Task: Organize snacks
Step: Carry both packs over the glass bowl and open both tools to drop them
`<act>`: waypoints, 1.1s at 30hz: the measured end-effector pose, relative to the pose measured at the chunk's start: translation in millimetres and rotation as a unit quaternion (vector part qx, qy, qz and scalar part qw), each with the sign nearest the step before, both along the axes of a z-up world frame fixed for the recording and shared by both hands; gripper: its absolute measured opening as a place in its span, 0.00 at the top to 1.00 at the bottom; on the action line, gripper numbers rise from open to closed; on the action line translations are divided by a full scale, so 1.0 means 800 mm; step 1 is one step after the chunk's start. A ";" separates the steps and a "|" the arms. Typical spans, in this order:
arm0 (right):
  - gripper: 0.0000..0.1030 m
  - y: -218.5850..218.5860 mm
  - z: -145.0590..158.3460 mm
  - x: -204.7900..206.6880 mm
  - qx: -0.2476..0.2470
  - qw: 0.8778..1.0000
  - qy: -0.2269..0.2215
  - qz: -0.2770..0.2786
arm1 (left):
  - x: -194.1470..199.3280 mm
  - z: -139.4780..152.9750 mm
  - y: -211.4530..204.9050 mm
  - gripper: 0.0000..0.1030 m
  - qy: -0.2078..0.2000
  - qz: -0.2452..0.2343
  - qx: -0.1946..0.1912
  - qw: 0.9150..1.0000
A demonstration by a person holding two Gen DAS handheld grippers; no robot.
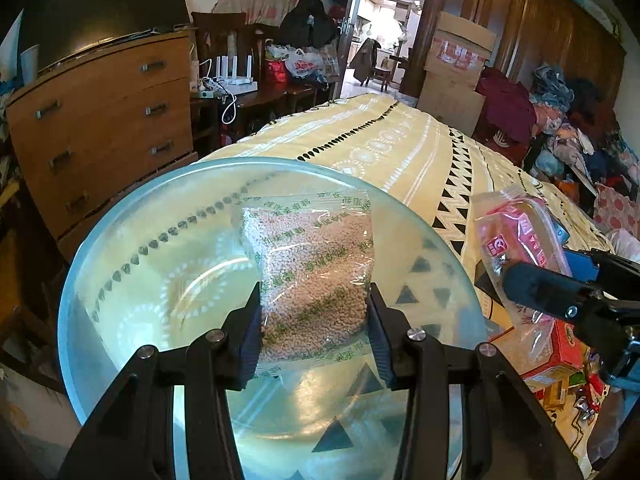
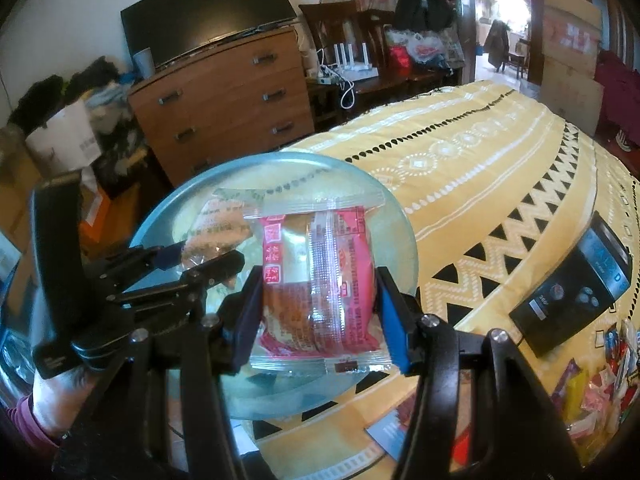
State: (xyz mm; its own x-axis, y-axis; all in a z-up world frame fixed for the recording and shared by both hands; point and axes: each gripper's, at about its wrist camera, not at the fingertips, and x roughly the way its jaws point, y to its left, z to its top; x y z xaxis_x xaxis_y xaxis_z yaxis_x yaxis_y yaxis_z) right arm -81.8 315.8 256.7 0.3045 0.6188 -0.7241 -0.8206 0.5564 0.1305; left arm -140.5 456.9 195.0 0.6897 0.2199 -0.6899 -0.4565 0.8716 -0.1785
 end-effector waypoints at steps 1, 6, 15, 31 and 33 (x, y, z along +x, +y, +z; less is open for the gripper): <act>0.47 0.005 0.000 -0.002 -0.001 1.000 0.000 0.000 | -0.001 -0.001 0.003 0.54 0.000 0.000 -0.002 1.000; 0.47 0.011 -0.003 -0.001 -0.008 1.000 0.001 0.001 | 0.001 0.001 0.006 0.54 0.000 0.001 -0.005 1.000; 0.47 0.017 -0.007 -0.003 -0.010 1.000 0.002 0.003 | 0.003 0.001 0.007 0.53 0.003 0.004 -0.008 1.000; 0.43 0.024 -0.016 -0.006 -0.022 1.000 -0.005 0.006 | 0.002 0.009 0.005 0.10 -0.012 0.013 -0.007 1.000; 0.37 0.024 -0.015 -0.005 -0.023 1.000 -0.009 0.003 | 0.001 0.008 0.007 0.10 -0.014 0.017 -0.011 1.000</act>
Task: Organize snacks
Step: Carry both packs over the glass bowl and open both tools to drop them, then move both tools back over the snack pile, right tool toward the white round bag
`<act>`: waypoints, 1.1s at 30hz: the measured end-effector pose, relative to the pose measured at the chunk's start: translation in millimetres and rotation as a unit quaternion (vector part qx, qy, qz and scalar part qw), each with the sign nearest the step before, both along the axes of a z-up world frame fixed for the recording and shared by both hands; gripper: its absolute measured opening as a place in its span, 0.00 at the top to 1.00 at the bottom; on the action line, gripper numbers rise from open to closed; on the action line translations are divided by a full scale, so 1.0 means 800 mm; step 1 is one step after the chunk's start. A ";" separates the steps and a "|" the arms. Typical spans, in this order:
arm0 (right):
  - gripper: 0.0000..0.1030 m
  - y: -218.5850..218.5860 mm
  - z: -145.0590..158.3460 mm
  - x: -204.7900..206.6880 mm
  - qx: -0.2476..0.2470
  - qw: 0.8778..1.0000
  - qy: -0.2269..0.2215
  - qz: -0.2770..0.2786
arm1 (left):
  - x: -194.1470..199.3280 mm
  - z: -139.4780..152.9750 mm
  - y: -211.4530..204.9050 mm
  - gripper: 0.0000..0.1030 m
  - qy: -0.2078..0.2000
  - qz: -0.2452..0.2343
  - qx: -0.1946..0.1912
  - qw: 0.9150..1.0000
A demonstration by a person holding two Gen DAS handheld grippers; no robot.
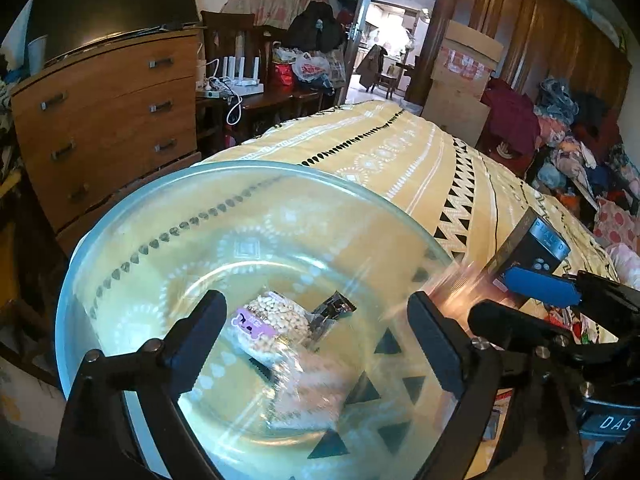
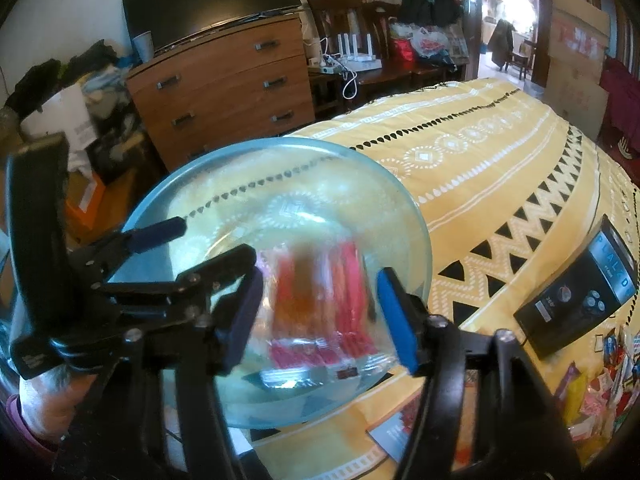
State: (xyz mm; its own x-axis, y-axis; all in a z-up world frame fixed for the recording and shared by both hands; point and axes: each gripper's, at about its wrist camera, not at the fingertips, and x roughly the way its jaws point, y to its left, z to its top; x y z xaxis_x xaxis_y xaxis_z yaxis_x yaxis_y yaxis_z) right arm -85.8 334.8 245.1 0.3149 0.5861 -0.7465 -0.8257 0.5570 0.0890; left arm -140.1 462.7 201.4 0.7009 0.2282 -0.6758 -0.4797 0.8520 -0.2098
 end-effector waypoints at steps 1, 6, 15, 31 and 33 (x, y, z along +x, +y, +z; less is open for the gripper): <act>0.34 0.000 0.001 0.001 -0.001 1.000 -0.001 -0.002 | -0.001 0.000 0.001 0.10 0.000 0.003 0.001 1.000; 0.29 -0.006 0.004 0.000 0.004 1.000 -0.009 -0.006 | -0.001 -0.001 0.001 0.09 0.002 0.004 0.003 1.000; 0.27 -0.027 0.019 -0.020 0.026 0.999 -0.046 -0.004 | -0.002 -0.002 0.000 0.09 0.002 0.005 0.004 1.000; 0.17 -0.128 0.056 -0.078 0.102 0.989 -0.102 -0.024 | -0.019 0.041 -0.058 0.09 -0.028 -0.012 0.064 0.998; 0.17 -0.147 0.057 -0.085 0.105 0.987 -0.113 -0.033 | -0.021 0.052 -0.077 0.09 -0.036 -0.019 0.084 0.996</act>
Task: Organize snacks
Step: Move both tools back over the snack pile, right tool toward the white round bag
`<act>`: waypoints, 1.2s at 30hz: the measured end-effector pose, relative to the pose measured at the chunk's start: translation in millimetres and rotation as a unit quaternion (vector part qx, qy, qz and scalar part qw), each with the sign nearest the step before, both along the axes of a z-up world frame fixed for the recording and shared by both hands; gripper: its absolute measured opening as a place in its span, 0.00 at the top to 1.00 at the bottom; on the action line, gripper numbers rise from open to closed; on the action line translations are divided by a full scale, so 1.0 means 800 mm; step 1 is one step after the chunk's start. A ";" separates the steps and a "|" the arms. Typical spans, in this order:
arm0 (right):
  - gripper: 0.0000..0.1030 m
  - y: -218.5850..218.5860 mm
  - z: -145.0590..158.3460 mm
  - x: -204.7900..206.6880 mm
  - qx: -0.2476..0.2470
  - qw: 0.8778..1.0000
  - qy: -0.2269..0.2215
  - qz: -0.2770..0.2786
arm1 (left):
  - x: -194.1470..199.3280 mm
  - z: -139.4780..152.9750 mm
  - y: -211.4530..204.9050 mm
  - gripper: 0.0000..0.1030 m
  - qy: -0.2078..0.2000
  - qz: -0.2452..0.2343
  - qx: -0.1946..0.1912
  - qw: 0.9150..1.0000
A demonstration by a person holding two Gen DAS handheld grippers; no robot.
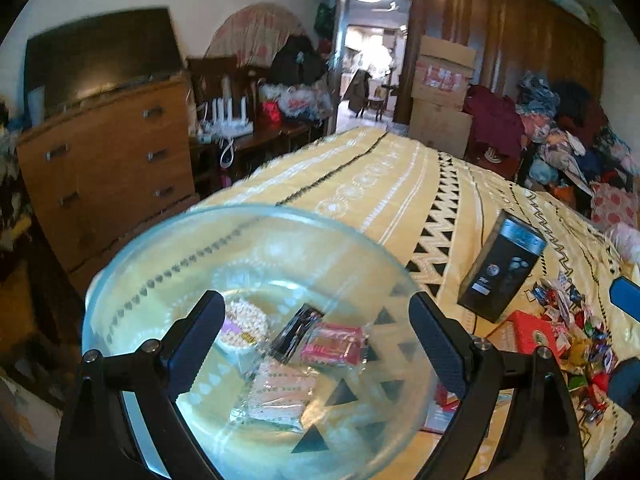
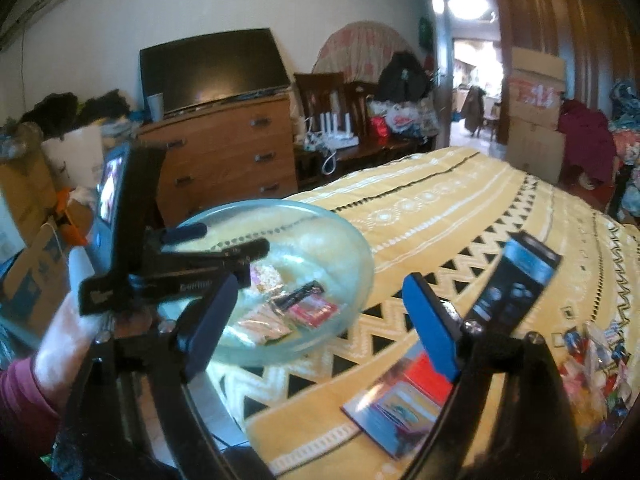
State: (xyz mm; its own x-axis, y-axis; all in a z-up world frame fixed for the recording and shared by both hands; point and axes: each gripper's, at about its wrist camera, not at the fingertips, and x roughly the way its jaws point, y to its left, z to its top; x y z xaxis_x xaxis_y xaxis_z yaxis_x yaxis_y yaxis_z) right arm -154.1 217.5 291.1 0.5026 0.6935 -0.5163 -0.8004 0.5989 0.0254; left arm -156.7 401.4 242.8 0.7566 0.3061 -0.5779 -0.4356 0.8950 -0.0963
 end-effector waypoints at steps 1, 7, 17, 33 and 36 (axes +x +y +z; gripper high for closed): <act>0.17 -0.009 0.001 -0.003 0.002 1.000 -0.003 -0.005 | -0.002 0.007 -0.013 0.09 -0.007 -0.007 0.012 1.000; 0.13 -0.074 0.011 -0.026 0.019 0.998 -0.040 -0.038 | -0.022 0.046 -0.083 0.09 -0.073 -0.040 0.076 0.994; 0.00 -0.194 0.015 -0.077 0.020 0.979 -0.129 -0.158 | -0.052 0.089 -0.184 0.00 -0.154 -0.117 0.094 0.977; 0.13 -0.425 -0.162 0.002 -0.049 0.923 0.118 -0.363 | 0.002 -0.033 -0.384 0.00 -0.017 -0.336 0.030 0.941; 0.13 -0.456 -0.179 0.032 -0.067 0.918 0.138 -0.367 | 0.013 -0.059 -0.401 0.00 0.016 -0.352 0.011 0.936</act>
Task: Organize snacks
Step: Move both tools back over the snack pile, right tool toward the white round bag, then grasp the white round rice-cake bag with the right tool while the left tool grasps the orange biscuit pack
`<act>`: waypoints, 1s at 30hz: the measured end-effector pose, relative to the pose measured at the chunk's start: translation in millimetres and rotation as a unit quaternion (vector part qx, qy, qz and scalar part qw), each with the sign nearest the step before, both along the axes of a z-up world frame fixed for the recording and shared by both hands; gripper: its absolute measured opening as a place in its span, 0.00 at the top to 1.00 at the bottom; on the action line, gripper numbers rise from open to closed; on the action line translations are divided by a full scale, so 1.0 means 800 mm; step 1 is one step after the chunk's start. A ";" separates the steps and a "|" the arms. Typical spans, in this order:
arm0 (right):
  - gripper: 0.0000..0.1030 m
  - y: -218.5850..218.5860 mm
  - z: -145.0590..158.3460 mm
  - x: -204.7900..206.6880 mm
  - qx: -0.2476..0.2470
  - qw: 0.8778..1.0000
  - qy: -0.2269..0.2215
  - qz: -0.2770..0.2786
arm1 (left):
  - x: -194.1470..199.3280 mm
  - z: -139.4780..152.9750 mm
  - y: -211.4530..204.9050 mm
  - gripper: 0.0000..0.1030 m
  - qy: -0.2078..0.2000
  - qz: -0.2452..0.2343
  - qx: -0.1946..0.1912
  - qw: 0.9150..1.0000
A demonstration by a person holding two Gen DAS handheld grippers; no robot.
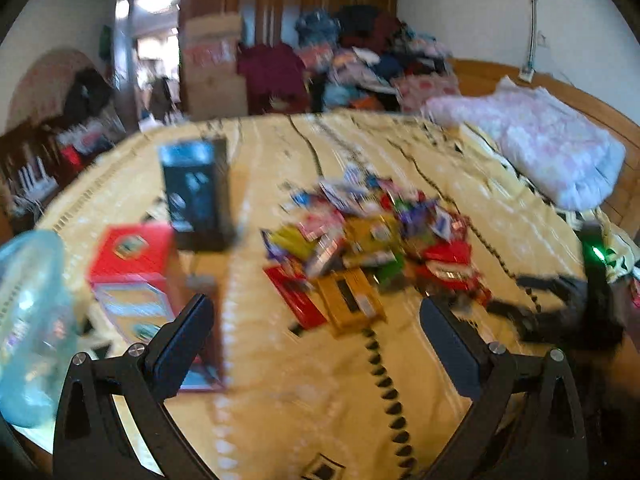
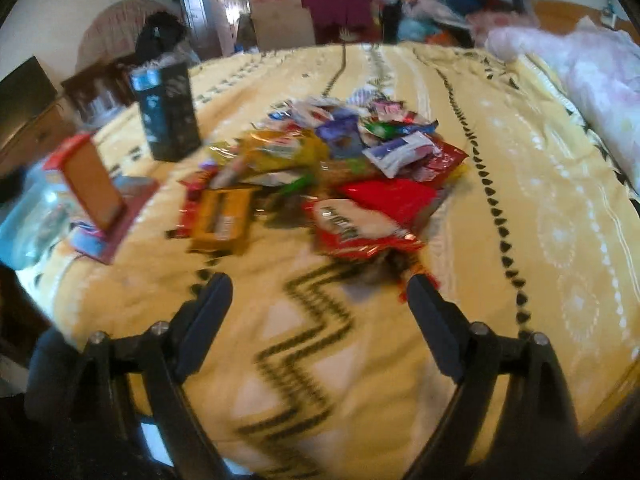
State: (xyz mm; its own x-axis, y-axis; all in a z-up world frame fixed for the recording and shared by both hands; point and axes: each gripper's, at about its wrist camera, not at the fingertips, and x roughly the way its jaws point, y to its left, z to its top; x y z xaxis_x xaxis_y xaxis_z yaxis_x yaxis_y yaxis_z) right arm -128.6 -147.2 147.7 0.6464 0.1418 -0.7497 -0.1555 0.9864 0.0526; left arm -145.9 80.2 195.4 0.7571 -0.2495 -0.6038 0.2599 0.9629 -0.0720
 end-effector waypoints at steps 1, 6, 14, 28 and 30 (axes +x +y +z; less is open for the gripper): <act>0.13 -0.006 -0.005 0.010 -0.003 1.000 0.011 0.003 | 0.001 -0.007 -0.004 0.00 0.008 -0.003 -0.002 1.000; 0.12 -0.035 -0.041 0.087 0.021 0.997 0.077 0.012 | 0.003 -0.017 -0.012 0.00 0.016 -0.010 0.005 1.000; 0.28 -0.026 -0.065 0.118 0.005 0.992 0.121 0.034 | 0.016 -0.025 -0.022 0.00 0.030 -0.021 0.009 0.999; 0.28 0.016 -0.052 -0.045 0.057 0.995 0.061 0.060 | 0.128 -0.154 -0.042 0.20 0.171 -0.007 -0.072 0.983; 0.27 0.017 -0.060 -0.046 0.048 0.995 0.070 0.059 | 0.144 -0.164 -0.060 0.19 0.177 -0.004 -0.064 0.982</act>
